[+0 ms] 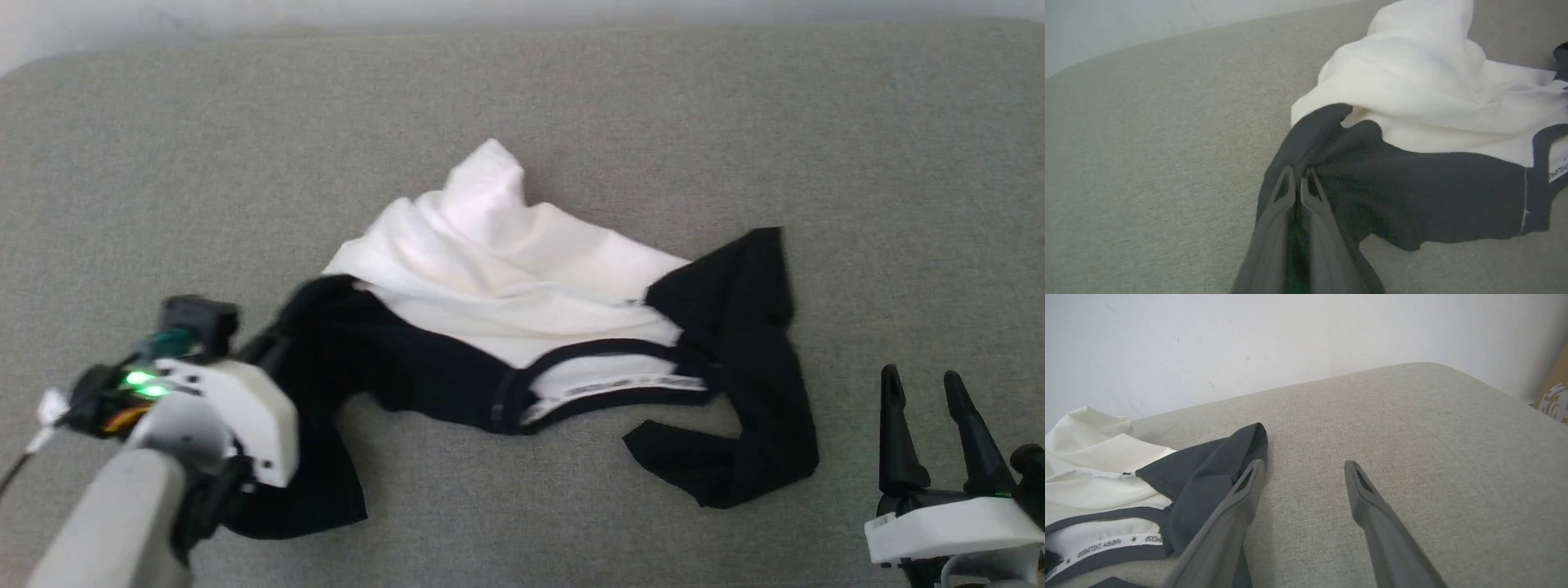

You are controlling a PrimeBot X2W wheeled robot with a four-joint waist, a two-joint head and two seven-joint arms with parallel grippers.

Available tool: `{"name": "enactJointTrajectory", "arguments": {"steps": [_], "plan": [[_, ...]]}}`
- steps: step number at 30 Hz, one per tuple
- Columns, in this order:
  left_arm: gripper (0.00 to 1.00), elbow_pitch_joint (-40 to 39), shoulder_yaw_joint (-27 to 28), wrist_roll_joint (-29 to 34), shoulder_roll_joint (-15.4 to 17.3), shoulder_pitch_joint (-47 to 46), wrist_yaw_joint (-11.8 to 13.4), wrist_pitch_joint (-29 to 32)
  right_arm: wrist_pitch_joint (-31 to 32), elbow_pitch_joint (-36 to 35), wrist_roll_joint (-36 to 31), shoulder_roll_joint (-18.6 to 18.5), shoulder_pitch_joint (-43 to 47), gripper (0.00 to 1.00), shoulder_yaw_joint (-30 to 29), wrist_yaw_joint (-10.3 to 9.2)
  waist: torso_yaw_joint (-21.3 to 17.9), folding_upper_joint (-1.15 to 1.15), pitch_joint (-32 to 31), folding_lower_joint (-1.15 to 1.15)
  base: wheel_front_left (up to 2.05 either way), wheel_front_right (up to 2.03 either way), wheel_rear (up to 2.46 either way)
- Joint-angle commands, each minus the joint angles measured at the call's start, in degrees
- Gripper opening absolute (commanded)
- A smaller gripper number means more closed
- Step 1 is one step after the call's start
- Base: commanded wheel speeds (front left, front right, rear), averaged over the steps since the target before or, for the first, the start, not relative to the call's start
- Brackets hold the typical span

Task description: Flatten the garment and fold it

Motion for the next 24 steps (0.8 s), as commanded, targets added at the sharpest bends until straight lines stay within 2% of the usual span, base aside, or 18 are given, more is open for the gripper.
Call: {"name": "enactJointTrajectory", "arguments": {"steps": [1,5,6,7,8,11,16,21,24], "plan": [[0.00,-1.00,0.99,0.06,1.18,1.53,0.86,-0.74,-0.27,-0.09,0.49,0.14,-0.94,1.00,0.04,-0.04,0.34,0.00,0.43,0.00,0.00,0.00,0.00],[0.00,-1.98,3.03,-0.37,1.94,3.87,2.41,-2.89,-0.27,0.00,0.43,0.14,-1.52,1.00,0.13,-0.04,0.71,0.00,1.24,0.00,0.00,0.00,0.00],[0.00,-1.68,3.49,-0.99,1.25,4.40,3.05,-3.28,-0.27,0.04,0.40,0.14,-1.72,1.00,0.16,-0.04,0.78,0.00,1.40,0.00,0.00,0.00,0.00],[0.80,-1.39,3.68,-1.36,0.62,4.91,3.53,-3.72,-0.27,0.12,0.36,0.14,-1.91,1.00,0.22,-0.04,0.81,0.00,1.57,0.00,0.00,0.00,0.00],[1.00,-1.07,3.50,-1.75,0.00,5.47,3.65,-3.87,-0.27,0.22,0.33,0.14,-2.11,1.00,0.30,-0.04,0.78,0.00,1.73,0.00,0.00,0.00,0.00],[1.00,-1.04,3.31,-4.02,-1.86,6.75,3.12,-4.08,-0.27,0.53,0.34,0.14,-2.49,1.00,0.49,-0.04,0.67,0.00,2.01,0.00,0.00,0.00,0.00],[1.00,-4.45,3.75,-4.68,-1.13,7.77,3.02,-3.81,-0.27,1.10,0.47,0.14,-2.38,1.00,0.51,-0.04,0.57,0.00,1.74,0.00,0.00,0.00,0.00],[1.00,-14.74,4.45,-2.20,1.43,8.40,4.74,-3.10,-0.27,1.66,0.73,0.14,-2.17,1.00,0.40,-0.04,0.75,0.00,1.11,0.00,0.00,0.00,0.00],[1.00,-18.35,2.96,0.38,1.22,8.00,6.21,-2.46,-0.27,1.90,1.04,0.14,-2.19,1.00,0.76,-0.04,0.96,0.00,0.97,0.00,0.00,0.00,0.00]]}}
